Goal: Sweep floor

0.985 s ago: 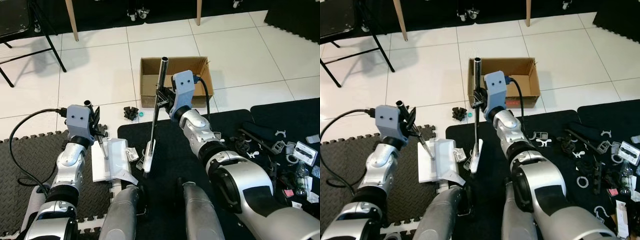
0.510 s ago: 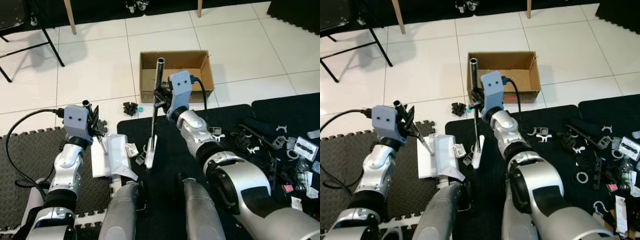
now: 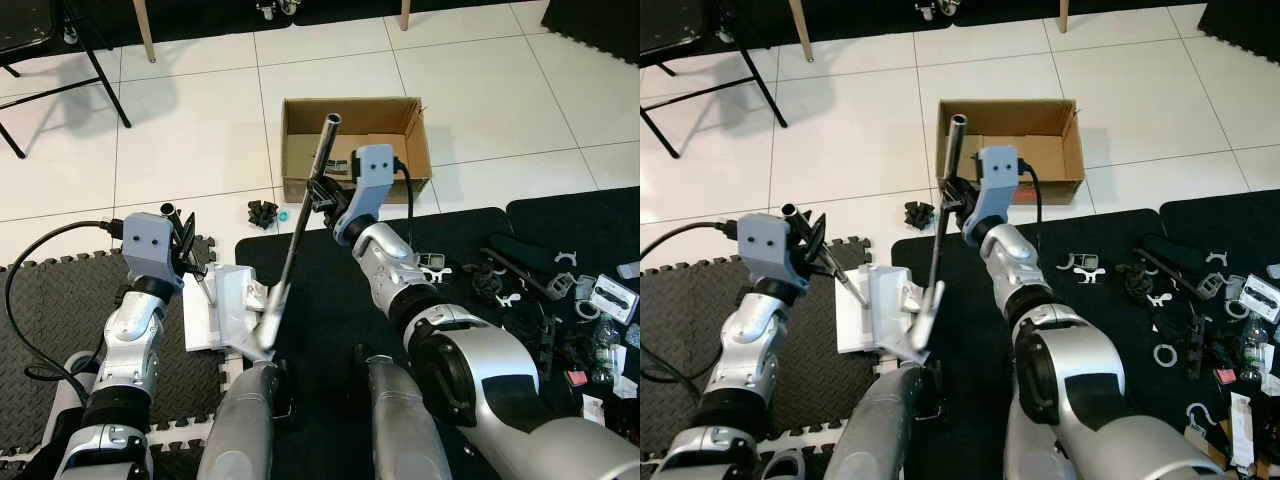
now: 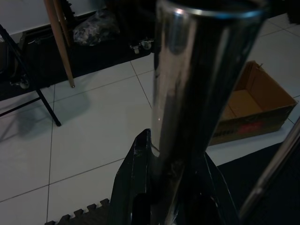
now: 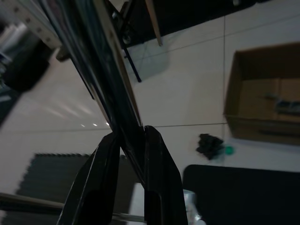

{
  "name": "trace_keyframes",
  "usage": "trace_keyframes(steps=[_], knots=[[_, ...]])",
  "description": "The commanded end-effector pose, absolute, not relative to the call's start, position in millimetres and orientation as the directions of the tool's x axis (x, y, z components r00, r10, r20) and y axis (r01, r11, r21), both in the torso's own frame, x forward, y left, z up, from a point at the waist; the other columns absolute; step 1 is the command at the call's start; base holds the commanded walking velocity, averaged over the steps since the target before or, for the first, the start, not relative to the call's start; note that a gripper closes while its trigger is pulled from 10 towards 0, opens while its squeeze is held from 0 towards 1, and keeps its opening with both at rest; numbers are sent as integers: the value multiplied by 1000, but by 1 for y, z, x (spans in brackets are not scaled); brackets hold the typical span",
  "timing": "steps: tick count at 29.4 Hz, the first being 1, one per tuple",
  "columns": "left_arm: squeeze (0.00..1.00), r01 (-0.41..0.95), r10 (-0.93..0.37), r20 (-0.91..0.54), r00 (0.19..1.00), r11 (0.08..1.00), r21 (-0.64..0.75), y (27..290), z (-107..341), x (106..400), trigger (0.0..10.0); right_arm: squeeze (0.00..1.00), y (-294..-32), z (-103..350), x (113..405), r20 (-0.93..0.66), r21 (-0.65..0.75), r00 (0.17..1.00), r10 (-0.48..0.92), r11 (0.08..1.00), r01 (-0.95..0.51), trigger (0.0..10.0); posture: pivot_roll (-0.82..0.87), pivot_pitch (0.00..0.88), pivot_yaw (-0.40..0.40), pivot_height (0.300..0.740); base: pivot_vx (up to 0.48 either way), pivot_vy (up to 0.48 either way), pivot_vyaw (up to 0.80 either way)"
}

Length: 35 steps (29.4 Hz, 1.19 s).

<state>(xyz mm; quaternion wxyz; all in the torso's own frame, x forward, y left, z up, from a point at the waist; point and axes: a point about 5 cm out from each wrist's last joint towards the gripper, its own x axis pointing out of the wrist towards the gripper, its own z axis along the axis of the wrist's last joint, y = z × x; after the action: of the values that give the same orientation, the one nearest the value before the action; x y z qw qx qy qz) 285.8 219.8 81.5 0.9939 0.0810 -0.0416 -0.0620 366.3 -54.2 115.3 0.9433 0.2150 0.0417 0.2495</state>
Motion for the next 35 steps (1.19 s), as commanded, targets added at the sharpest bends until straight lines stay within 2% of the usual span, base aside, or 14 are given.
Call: trace_keyframes(steps=[1,5,7,10,12,18,20,22,23,25,28,35], knots=[[0,132,-117,-122,986,984,120,219,43,268,10000,0,34,118,334,88,605,764,640,575,-551,10000,140,338,18,740,0,0,0],[0,135,-119,-124,985,983,122,220,44,268,10000,0,52,120,324,108,635,729,676,517,-574,10000,144,337,20,740,0,0,0],[0,131,-115,-126,985,983,126,223,45,268,10000,0,64,129,321,159,665,699,697,447,-598,10000,143,333,16,740,0,0,0],[0,127,-111,-128,986,984,127,223,45,268,10000,0,67,140,323,212,673,682,700,402,-621,10000,141,332,14,740,0,0,0],[0,125,-109,-130,985,984,126,222,44,268,10000,0,64,154,328,273,594,653,706,411,-692,10000,128,327,9,740,0,0,0],[0,127,-111,-130,985,985,117,218,44,271,10000,0,52,174,338,356,462,613,705,438,-771,10000,113,323,4,740,0,0,0],[0,136,-121,-130,984,985,106,212,43,276,10000,0,32,186,346,397,320,581,711,487,-813,10000,80,320,4,740,0,0,0],[0,138,-124,-130,984,985,104,211,43,276,10000,0,29,186,348,394,292,581,713,502,-814,10000,78,321,4,740,0,0,0],[0,143,-129,-130,983,985,101,208,43,278,10000,0,22,184,349,374,231,579,724,532,-814,10000,73,320,7,740,0,0,0],[0,143,-129,-130,983,985,101,208,43,278,10000,0,22,184,349,374,231,579,724,532,-814,10000,73,320,7,740,0,0,0],[0,148,-135,-129,982,984,98,207,44,280,10000,0,12,174,352,302,138,597,743,586,-799,10000,71,320,8,740,0,0,0],[0,150,-137,-127,982,983,103,209,45,279,10000,0,-2,158,356,216,118,655,724,647,-754,10000,90,336,17,740,0,0,0]])
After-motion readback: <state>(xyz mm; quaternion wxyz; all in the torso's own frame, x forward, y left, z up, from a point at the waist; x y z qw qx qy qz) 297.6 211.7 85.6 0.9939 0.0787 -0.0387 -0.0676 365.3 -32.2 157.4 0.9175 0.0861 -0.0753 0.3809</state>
